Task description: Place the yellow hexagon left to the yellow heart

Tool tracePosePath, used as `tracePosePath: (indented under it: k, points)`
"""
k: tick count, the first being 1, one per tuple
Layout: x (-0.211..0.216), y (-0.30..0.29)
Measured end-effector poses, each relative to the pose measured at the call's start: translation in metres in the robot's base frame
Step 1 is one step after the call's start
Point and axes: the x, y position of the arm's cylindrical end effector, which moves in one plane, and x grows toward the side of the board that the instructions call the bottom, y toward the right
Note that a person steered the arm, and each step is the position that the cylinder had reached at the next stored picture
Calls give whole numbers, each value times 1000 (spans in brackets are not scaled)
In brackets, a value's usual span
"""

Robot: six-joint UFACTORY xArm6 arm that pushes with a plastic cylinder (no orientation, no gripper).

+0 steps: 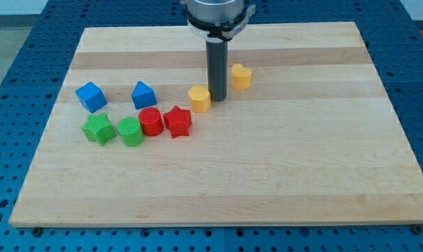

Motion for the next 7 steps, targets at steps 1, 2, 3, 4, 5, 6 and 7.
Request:
tracePosePath:
  k: [1,2,3,4,5,6,7]
  points:
    - [3,2]
    - [36,9]
    - [36,9]
    - [57,-24]
    - [57,-50]
    - [24,-49]
    - [-6,-49]
